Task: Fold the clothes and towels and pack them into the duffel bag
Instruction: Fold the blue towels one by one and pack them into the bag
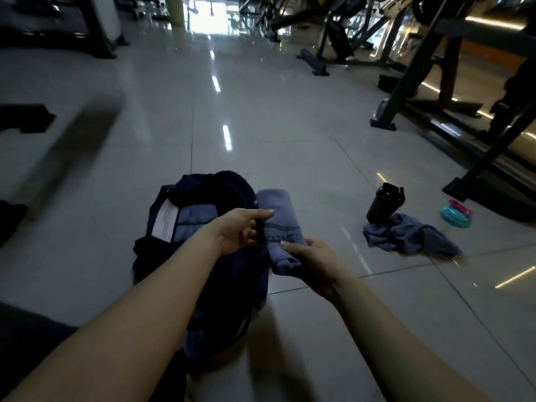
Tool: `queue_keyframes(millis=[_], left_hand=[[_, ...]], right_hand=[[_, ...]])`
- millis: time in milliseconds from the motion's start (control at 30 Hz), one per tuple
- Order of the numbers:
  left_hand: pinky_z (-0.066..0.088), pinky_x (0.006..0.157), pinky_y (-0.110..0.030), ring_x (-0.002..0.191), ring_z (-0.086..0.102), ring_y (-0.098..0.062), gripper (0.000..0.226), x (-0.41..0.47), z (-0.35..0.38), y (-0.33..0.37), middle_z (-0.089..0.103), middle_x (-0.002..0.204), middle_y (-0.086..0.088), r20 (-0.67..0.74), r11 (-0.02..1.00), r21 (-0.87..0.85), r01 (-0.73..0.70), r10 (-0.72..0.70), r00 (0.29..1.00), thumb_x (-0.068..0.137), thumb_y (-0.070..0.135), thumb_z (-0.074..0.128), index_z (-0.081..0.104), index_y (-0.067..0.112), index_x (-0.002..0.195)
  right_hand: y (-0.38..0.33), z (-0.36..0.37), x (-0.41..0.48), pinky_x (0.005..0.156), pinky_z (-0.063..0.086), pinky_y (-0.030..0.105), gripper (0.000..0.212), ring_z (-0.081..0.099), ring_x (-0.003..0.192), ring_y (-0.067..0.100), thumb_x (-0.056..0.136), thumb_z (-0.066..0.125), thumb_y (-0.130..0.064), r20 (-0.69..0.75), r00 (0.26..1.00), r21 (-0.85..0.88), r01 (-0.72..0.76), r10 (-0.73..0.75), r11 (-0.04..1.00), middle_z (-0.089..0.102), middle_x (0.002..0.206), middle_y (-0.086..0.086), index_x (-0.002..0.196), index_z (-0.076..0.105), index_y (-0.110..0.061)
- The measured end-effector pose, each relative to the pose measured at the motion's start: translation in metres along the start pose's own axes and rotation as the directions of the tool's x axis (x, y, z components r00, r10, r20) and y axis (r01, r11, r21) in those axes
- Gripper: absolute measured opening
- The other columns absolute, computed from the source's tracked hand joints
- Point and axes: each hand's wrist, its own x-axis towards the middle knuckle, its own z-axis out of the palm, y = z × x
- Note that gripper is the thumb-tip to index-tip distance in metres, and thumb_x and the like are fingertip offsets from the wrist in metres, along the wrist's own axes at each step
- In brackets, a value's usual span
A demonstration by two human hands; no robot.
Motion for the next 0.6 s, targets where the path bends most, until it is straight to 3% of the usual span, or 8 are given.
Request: queue_keyframes(millis=[67,167,300,367,433,500,600], left_hand=[[0.055,0.056,-0.026,0.062,0.066,-0.017,0.023,0.0,-0.012,0.0,0.071,0.082,-0.008,-0.065,0.999,0.039,0.023,-0.02,0.998,0.094,0.025,0.069,0.067,0.005,0.105],[0.058,0.066,-0.032,0.075,0.068,-0.022,0.032,0.003,-0.038,-0.004,0.071,0.094,-0.013,-0.202,0.996,0.069,0.054,-0.04,0.979,0.093,0.027,0.072,0.066,0.003,0.114],[0.056,0.07,-0.032,0.072,0.067,-0.02,0.029,0.007,-0.08,-0.014,0.069,0.08,-0.007,-0.326,0.993,0.033,0.117,-0.1,0.94,0.09,0.031,0.075,0.069,0.006,0.104],[0.055,0.067,-0.033,0.075,0.065,-0.023,0.031,0.006,-0.103,-0.019,0.068,0.081,-0.007,-0.41,0.992,-0.014,0.124,-0.119,0.904,0.089,0.03,0.076,0.068,0.005,0.106],[0.052,0.065,-0.034,0.076,0.062,-0.024,0.031,0.007,-0.126,-0.021,0.066,0.084,-0.007,-0.482,0.993,-0.027,0.119,-0.117,0.868,0.089,0.029,0.076,0.067,0.006,0.108],[0.048,0.064,-0.033,0.075,0.059,-0.024,0.03,0.007,-0.147,-0.023,0.065,0.084,-0.007,-0.536,0.995,-0.042,0.094,-0.102,0.838,0.091,0.027,0.074,0.066,0.008,0.113],[0.045,0.062,-0.031,0.073,0.056,-0.021,0.03,0.012,-0.17,-0.021,0.063,0.085,-0.006,-0.584,0.998,-0.049,0.04,-0.061,0.809,0.096,0.024,0.068,0.061,0.012,0.122]], right_hand=[[0.006,0.014,0.007,0.071,0.059,0.04,0.026,0.072,0.082,0.032,0.093,0.066,-0.005,0.003,0.999,0.025,-0.036,0.036,0.999,0.071,0.1,0.026,0.113,0.066,0.011],[0.016,0.037,0.027,0.068,0.058,0.037,0.028,0.071,0.077,0.03,0.092,0.069,-0.01,0.026,0.994,0.017,-0.111,0.11,0.994,0.071,0.092,0.023,0.11,0.067,0.011],[0.028,0.064,0.057,0.078,0.059,0.044,0.038,0.07,0.082,0.034,0.09,0.075,-0.024,0.109,0.973,-0.053,-0.198,0.203,0.979,0.072,0.098,0.025,0.109,0.07,0.009],[0.031,0.069,0.072,0.067,0.061,0.043,0.041,0.07,0.071,0.03,0.093,0.07,-0.037,0.114,0.96,-0.16,-0.235,0.255,0.959,0.073,0.082,0.017,0.099,0.072,0.003],[0.037,0.068,0.091,0.051,0.055,0.037,0.046,0.062,0.049,0.026,0.096,0.063,-0.047,-0.024,0.964,-0.3,-0.258,0.263,0.918,0.064,0.059,0.009,0.083,0.066,-0.002],[0.048,0.066,0.112,0.053,0.058,0.046,0.049,0.062,0.047,0.029,0.091,0.064,-0.052,-0.16,0.969,-0.503,-0.246,0.191,0.828,0.063,0.054,0.01,0.076,0.062,-0.005],[0.056,0.076,0.131,0.066,0.062,0.049,0.062,0.069,0.059,0.03,0.072,0.06,-0.07,-0.179,0.979,-0.749,-0.197,0.093,0.632,0.07,0.061,0.007,0.073,0.063,-0.008]])
